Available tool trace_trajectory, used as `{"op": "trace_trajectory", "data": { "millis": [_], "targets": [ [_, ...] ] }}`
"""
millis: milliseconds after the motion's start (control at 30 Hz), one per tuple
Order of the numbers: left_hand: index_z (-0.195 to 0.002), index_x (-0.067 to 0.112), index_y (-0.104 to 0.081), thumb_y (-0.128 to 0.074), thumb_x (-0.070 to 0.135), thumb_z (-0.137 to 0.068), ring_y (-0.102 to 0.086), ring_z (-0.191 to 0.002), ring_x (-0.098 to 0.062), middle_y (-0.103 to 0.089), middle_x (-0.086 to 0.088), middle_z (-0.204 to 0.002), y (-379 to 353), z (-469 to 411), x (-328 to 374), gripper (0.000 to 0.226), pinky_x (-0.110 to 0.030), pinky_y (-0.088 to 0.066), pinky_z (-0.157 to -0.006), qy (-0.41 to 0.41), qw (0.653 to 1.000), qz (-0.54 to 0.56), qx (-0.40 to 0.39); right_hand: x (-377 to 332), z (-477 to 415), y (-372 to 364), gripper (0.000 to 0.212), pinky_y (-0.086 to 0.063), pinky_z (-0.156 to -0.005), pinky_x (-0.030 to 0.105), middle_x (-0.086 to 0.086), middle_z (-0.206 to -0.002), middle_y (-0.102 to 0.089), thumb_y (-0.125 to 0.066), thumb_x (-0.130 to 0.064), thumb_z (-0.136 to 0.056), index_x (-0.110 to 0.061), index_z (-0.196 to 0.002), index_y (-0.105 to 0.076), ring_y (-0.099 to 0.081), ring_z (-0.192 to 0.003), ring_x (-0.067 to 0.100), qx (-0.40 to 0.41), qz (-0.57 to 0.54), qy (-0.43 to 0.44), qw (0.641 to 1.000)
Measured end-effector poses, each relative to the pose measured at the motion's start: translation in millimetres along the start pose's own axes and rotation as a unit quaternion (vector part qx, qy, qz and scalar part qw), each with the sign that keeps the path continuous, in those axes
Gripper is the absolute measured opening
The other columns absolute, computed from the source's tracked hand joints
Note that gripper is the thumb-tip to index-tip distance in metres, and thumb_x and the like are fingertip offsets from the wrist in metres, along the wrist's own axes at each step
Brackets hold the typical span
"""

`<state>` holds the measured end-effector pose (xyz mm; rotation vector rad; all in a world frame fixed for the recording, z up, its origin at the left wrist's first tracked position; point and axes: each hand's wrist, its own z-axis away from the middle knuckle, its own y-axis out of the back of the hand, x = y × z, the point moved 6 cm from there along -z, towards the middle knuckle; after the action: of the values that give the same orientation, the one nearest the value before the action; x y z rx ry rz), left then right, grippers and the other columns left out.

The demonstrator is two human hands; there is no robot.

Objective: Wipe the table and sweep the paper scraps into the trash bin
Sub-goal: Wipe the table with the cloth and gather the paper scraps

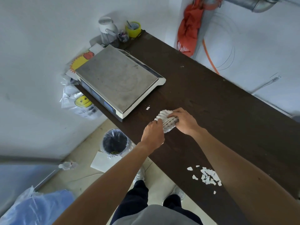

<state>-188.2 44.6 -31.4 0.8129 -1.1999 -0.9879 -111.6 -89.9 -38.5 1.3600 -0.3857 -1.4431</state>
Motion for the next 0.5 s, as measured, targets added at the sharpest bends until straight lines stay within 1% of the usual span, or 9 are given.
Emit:
{"op": "trace_trajectory", "data": {
  "millis": [67,133,300,433,500],
  "targets": [
    [-0.118,0.009,-0.051,-0.068,0.018,-0.086,-0.067,-0.100,-0.027,-0.066,-0.011,-0.112,-5.9,2.2,19.5,0.037,-0.033,-0.052,-0.081,-0.016,1.000,0.005,-0.010,17.9,14.6,5.2,0.041,-0.045,-0.091,0.032,-0.012,-0.127,-0.051,-0.061,-0.006,-0.084,-0.036,-0.111,-0.069,-0.048,-0.117,0.013,0.002,-0.006,-0.018,1.000],
    [-0.116,0.008,-0.052,-0.062,0.016,-0.087,-0.066,-0.098,-0.030,-0.066,-0.012,-0.111,-15.0,7.7,38.5,0.031,-0.035,-0.051,-0.080,-0.029,0.999,0.008,-0.029,35.6,31.7,9.7,0.043,-0.042,-0.093,0.031,-0.010,-0.130,-0.050,-0.060,-0.004,-0.083,-0.035,-0.111,-0.069,-0.046,-0.119,0.014,-0.004,-0.015,-0.037,0.999],
    [-0.116,0.011,-0.052,-0.057,0.018,-0.091,-0.066,-0.098,-0.029,-0.066,-0.010,-0.110,-45.6,33.5,86.1,0.026,-0.040,-0.056,-0.083,-0.080,0.992,0.024,-0.090,80.0,90.1,15.6,0.050,-0.041,-0.101,0.033,-0.011,-0.131,-0.047,-0.054,-0.002,-0.083,-0.042,-0.109,-0.067,-0.042,-0.122,0.013,-0.037,0.006,-0.078,0.996],
    [-0.120,0.009,-0.051,-0.057,0.019,-0.093,-0.065,-0.097,-0.030,-0.065,-0.012,-0.111,-62.3,53.8,122.1,0.030,-0.039,-0.054,-0.082,-0.147,0.983,0.004,-0.110,111.6,133.8,18.9,0.047,-0.044,-0.094,0.029,-0.013,-0.128,-0.047,-0.059,-0.008,-0.083,-0.044,-0.113,-0.065,-0.045,-0.117,0.011,-0.030,0.033,-0.088,0.995],
    [-0.122,0.008,-0.050,-0.059,0.020,-0.092,-0.065,-0.097,-0.031,-0.065,-0.013,-0.111,-65.1,57.9,132.3,0.033,-0.040,-0.052,-0.082,-0.172,0.978,-0.012,-0.117,120.0,146.9,17.0,0.047,-0.046,-0.091,0.029,-0.012,-0.126,-0.049,-0.061,-0.008,-0.082,-0.042,-0.114,-0.065,-0.047,-0.114,0.013,-0.015,0.045,-0.093,0.995]
  ]
}}
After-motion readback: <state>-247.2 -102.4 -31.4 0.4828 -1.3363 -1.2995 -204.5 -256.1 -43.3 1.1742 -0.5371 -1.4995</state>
